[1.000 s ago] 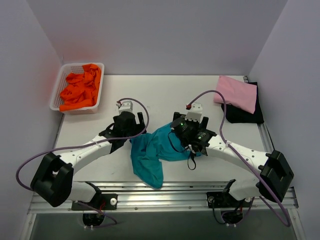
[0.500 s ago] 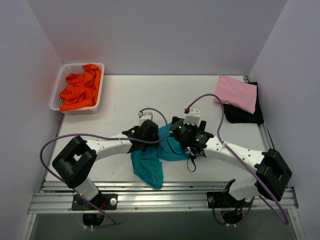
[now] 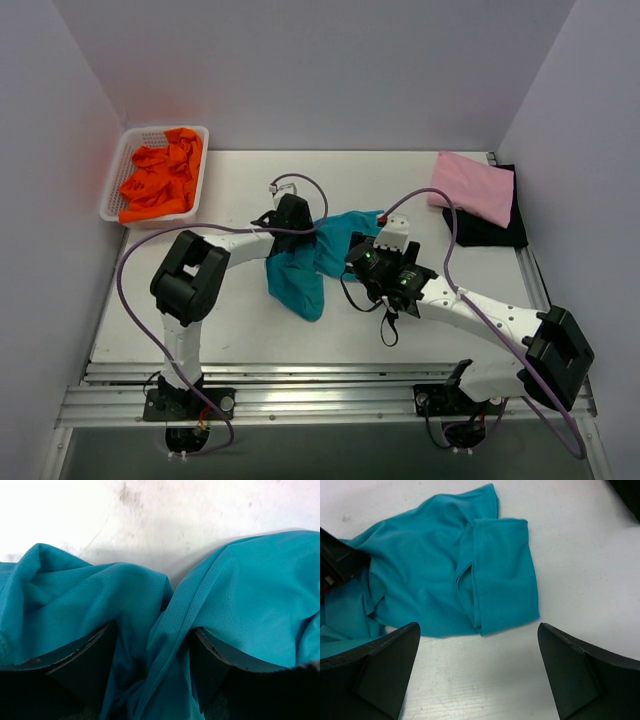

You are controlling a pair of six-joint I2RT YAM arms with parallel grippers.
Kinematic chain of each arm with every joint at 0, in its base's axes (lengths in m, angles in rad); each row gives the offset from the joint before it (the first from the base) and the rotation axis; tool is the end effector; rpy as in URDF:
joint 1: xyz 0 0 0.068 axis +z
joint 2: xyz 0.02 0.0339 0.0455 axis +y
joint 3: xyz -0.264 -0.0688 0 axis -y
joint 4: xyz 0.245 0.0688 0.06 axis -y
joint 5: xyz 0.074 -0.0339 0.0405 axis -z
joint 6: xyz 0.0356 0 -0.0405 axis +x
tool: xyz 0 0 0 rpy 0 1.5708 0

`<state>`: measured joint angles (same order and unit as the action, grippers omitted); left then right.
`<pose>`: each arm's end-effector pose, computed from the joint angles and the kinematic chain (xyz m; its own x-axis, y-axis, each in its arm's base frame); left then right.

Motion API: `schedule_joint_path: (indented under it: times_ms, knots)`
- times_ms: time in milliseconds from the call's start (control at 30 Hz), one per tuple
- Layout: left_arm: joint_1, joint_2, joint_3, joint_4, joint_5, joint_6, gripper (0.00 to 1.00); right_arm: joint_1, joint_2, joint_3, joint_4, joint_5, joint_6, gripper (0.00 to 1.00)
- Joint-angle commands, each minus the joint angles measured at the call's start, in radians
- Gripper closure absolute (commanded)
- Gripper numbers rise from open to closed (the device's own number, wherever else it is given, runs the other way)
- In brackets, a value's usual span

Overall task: Fold and stack the t-shirts
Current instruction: Flatten out the tshirt

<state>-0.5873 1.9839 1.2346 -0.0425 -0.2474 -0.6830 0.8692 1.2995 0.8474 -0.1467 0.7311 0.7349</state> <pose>0.3565 -0.2268 0.1551 -0.7082 -0.2637 -0.6549 -0.0682 0.9489 -0.3082 0.1981 0.1977 0.2581 -0.4125 0.2852 -0.8652 0.0862 0.9577 0.2746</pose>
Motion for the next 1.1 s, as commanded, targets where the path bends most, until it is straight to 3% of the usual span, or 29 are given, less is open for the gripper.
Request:
schedule_joint_path:
  times_ms: [0,167,300,467,567,600,633,667,700,733,767,867,933,967,1000,1067]
  knots:
    - [0.024,0.092,0.092,-0.106,0.06,0.031,0.32,-0.01,-0.031,-0.011,-0.033,0.048,0.004,0.0]
    - [0.029,0.04,0.177,-0.167,0.05,0.062,0.27,-0.012,-0.052,-0.01,-0.056,0.07,0.011,0.0]
    - [0.024,-0.141,0.255,-0.233,0.011,0.102,0.04,-0.012,-0.077,0.018,-0.135,0.132,0.049,0.0]
    - [0.008,-0.357,0.292,-0.327,-0.11,0.158,0.06,-0.012,-0.103,0.064,-0.195,0.243,0.109,0.02]
    - [-0.045,-0.61,0.062,-0.121,-0.155,0.265,0.06,-0.019,-0.121,0.036,-0.072,0.237,0.055,0.02]
    - [-0.058,-0.667,-0.04,0.155,-0.136,0.311,0.06,-0.021,-0.115,0.029,-0.038,0.228,0.028,0.01]
    - [-0.072,-0.716,-0.157,0.314,-0.113,0.351,0.06,-0.035,-0.106,0.022,-0.002,0.212,0.009,0.0]
    - [-0.065,-0.784,-0.373,0.434,-0.078,0.327,0.06,-0.054,-0.082,0.019,0.027,0.132,-0.021,0.0]
    - [-0.04,-0.786,-0.467,0.703,0.018,0.298,0.06,-0.085,-0.063,0.019,0.104,0.044,-0.053,0.0]
    - [0.039,-0.771,-0.524,0.772,0.131,0.236,0.06,-0.161,-0.037,0.03,0.12,-0.058,-0.077,0.0]
    - [0.067,-0.725,-0.526,0.765,0.248,0.196,0.06,-0.191,0.027,0.048,0.118,-0.193,-0.075,0.0]
    - [0.054,-0.68,-0.506,0.675,0.291,0.198,0.06,-0.196,0.104,0.137,0.075,-0.149,-0.072,0.0]
    - [0.011,-0.691,-0.492,0.546,0.182,0.214,0.06,-0.194,0.148,0.177,0.065,-0.076,-0.077,0.0]
    - [-0.018,-0.689,-0.471,0.474,0.037,0.205,0.06,-0.208,0.173,0.188,0.07,-0.062,-0.08,0.0]
    - [-0.028,-0.682,-0.411,0.302,-0.045,0.191,0.06,-0.217,0.187,0.199,0.071,-0.046,-0.08,0.0]
    - [-0.034,-0.648,-0.347,0.138,-0.162,0.148,0.05,-0.251,0.243,0.249,0.067,-0.042,-0.086,0.0]
